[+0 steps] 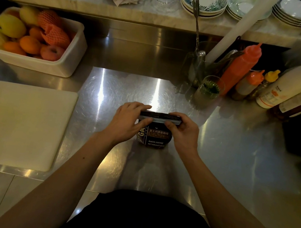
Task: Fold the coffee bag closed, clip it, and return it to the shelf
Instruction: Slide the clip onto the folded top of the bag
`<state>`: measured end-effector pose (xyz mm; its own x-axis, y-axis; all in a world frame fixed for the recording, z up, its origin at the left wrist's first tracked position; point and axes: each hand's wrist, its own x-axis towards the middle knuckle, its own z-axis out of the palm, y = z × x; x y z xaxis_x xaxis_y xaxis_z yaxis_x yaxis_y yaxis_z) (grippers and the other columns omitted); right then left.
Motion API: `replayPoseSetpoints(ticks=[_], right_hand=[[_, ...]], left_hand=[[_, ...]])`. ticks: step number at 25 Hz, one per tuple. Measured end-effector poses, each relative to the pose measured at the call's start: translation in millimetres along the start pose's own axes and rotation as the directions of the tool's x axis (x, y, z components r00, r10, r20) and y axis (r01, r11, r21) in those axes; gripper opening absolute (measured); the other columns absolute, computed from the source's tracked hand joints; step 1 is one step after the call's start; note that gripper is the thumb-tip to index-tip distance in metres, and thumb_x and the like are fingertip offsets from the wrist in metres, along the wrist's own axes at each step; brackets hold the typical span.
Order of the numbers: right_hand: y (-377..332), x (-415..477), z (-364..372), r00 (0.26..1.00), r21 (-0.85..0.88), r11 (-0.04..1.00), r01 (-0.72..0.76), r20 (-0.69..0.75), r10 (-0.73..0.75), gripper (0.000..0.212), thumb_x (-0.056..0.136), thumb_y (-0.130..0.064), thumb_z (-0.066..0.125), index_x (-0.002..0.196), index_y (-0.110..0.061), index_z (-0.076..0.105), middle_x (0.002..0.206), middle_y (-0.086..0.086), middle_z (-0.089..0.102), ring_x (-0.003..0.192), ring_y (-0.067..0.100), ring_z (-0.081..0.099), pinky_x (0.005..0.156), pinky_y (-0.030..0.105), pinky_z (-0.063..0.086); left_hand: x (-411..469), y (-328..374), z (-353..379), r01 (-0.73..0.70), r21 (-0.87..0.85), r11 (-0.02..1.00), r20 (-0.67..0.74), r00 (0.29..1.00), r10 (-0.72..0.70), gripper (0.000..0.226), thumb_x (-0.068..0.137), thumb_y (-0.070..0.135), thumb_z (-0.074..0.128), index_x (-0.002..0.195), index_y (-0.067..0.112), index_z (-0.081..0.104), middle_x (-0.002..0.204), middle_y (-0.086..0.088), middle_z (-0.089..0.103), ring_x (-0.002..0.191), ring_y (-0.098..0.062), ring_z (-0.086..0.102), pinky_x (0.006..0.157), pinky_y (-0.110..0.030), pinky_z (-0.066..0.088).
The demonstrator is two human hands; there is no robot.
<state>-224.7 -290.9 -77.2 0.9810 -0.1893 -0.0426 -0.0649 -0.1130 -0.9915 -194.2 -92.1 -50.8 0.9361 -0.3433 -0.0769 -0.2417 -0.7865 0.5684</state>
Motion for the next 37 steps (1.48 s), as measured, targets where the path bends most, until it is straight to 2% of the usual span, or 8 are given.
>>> replayPoseSetpoints(ticks=[3, 6, 10, 14, 23, 30, 33, 37], right_hand=[[1, 0, 3, 1.000, 0.026, 1.000, -0.016, -0.011, 0.016, 0.038, 0.079, 0.001, 0.072, 0.088, -0.035, 0.069, 0.088, -0.010, 0.072, 0.087, 0.011, 0.070, 0.082, 0.029, 0.057], [1, -1, 2, 1.000, 0.055, 0.998, -0.028, -0.013, 0.029, 0.035, 0.080, 0.002, 0.072, 0.086, -0.032, 0.069, 0.086, -0.008, 0.072, 0.083, 0.008, 0.070, 0.075, 0.021, 0.055], [1, -3, 2, 1.000, 0.067, 0.998, -0.020, -0.009, 0.021, 0.034, 0.081, 0.002, 0.072, 0.087, -0.032, 0.070, 0.086, -0.006, 0.072, 0.083, 0.009, 0.070, 0.074, 0.019, 0.055], [0, -3, 2, 1.000, 0.069, 0.997, -0.023, 0.003, 0.023, 0.033, 0.081, 0.003, 0.071, 0.087, -0.029, 0.070, 0.087, -0.002, 0.072, 0.083, 0.009, 0.070, 0.074, 0.019, 0.055], [-4, -3, -7, 0.998, 0.014, 1.000, -0.008, 0.062, 0.007, 0.034, 0.081, 0.001, 0.073, 0.089, -0.032, 0.069, 0.090, 0.001, 0.073, 0.089, 0.019, 0.072, 0.082, 0.029, 0.058], [-6, -1, -4, 0.998, -0.018, 1.000, -0.002, 0.056, 0.003, 0.035, 0.081, -0.004, 0.074, 0.086, -0.038, 0.070, 0.090, -0.002, 0.074, 0.089, 0.019, 0.072, 0.082, 0.031, 0.059], [-4, 1, -5, 0.999, -0.033, 0.999, -0.012, 0.038, 0.013, 0.036, 0.080, -0.004, 0.075, 0.085, -0.039, 0.070, 0.089, -0.004, 0.073, 0.088, 0.017, 0.072, 0.080, 0.027, 0.058], [-1, 0, -6, 0.999, -0.044, 0.999, 0.002, 0.049, 0.000, 0.037, 0.080, -0.005, 0.075, 0.086, -0.041, 0.070, 0.090, -0.006, 0.073, 0.088, 0.015, 0.072, 0.079, 0.024, 0.057]], left_hand=[[-4, 0, 3, 0.000, -0.211, 0.978, 0.018, 1.000, 0.003, 0.041, 0.096, 0.027, 0.060, 0.135, 0.016, 0.052, 0.128, -0.006, 0.059, 0.118, -0.019, 0.053, 0.100, -0.035, 0.044], [-9, -7, 0, 0.066, -0.425, 0.903, -0.078, 0.991, -0.109, 0.032, 0.087, 0.018, 0.072, 0.118, 0.017, 0.066, 0.107, 0.008, 0.068, 0.097, -0.001, 0.064, 0.087, -0.016, 0.049], [-15, -17, -2, 0.116, -0.676, 0.728, -0.091, 0.967, -0.239, 0.024, 0.082, 0.006, 0.075, 0.106, 0.008, 0.073, 0.098, 0.000, 0.076, 0.091, -0.010, 0.073, 0.084, -0.023, 0.057], [-15, -18, 0, 0.092, -0.687, 0.721, -0.131, 0.960, -0.248, 0.017, 0.079, 0.005, 0.078, 0.096, 0.008, 0.076, 0.091, -0.004, 0.077, 0.085, -0.014, 0.075, 0.081, -0.024, 0.057], [-16, -25, -5, 0.064, -0.668, 0.742, -0.086, 0.983, -0.162, 0.015, 0.078, 0.015, 0.080, 0.079, 0.029, 0.076, 0.082, 0.003, 0.077, 0.082, -0.016, 0.074, 0.078, -0.028, 0.058], [-17, -25, 2, 0.061, -0.682, 0.729, -0.119, 0.974, -0.193, 0.010, 0.080, 0.012, 0.078, 0.090, 0.013, 0.076, 0.089, -0.009, 0.077, 0.086, -0.022, 0.075, 0.081, -0.034, 0.059], [-15, -23, -3, 0.046, -0.614, 0.788, -0.111, 0.984, -0.143, 0.013, 0.078, 0.018, 0.080, 0.090, 0.018, 0.075, 0.088, -0.002, 0.076, 0.084, -0.016, 0.074, 0.078, -0.028, 0.059], [-12, -19, -6, 0.011, -0.580, 0.814, -0.150, 0.981, -0.120, 0.014, 0.075, 0.017, 0.083, 0.080, 0.026, 0.074, 0.071, 0.015, 0.072, 0.069, -0.006, 0.068, 0.068, -0.019, 0.055]])
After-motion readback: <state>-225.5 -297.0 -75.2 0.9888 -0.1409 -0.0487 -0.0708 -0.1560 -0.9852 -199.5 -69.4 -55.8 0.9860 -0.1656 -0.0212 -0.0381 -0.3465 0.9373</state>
